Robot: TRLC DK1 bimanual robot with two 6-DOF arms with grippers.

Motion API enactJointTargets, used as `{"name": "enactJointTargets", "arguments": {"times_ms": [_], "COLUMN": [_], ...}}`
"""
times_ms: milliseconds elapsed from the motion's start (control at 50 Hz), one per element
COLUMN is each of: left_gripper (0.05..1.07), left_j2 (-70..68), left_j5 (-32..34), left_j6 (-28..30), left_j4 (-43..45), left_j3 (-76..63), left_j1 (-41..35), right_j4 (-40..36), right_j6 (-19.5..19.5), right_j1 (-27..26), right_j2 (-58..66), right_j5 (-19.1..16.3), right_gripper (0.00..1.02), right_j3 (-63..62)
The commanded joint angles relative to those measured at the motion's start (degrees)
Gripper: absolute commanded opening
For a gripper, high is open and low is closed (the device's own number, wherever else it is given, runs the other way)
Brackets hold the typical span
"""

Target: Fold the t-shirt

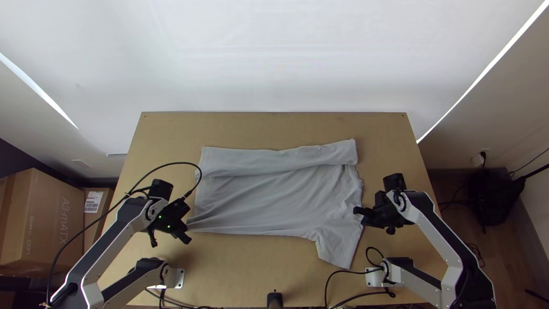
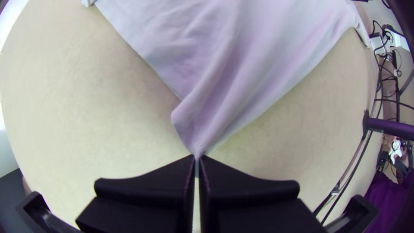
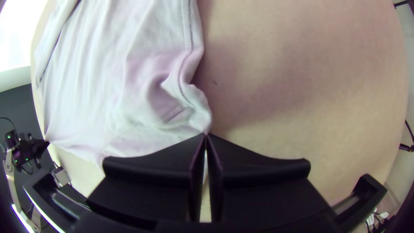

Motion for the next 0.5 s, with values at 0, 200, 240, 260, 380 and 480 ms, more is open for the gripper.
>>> {"name": "enactJointTargets", "arguments": {"times_ms": [0, 200, 240, 260, 380, 480], "left_gripper": [0.08, 0.08, 0.08, 0.08, 0.08, 0.08], "left_j2": [-0.5, -1.3, -1.3, -1.3, -1.6, -1.9], "left_j5": [0.0, 0.1, 0.1, 0.1, 0.3, 0.5], "left_j6": [2.5, 3.4, 3.4, 3.4, 2.0, -1.6], "left_j4": [-0.4, -0.2, -0.2, -0.2, 1.1, 2.7], "left_j3": [1.0, 0.3, 0.4, 0.5, 2.2, 5.1], "left_j1": [1.4, 2.1, 2.1, 2.1, 1.8, -0.8], "right_j4": [-1.1, -2.7, -2.8, -2.8, -5.1, -6.0], "right_j6": [-2.0, -5.7, -5.8, -5.9, -5.4, -4.2], "right_j1": [-2.4, -7.0, -7.1, -7.1, -5.6, -3.3], "right_j2": [0.5, 2.1, 2.2, 2.2, 1.0, 0.6], "right_j5": [0.2, 0.8, 1.5, 2.0, 2.0, 2.0], "right_gripper": [0.02, 0.02, 0.02, 0.02, 0.02, 0.02], "right_j3": [2.7, 5.5, 5.9, 6.0, 8.9, 11.7]}}
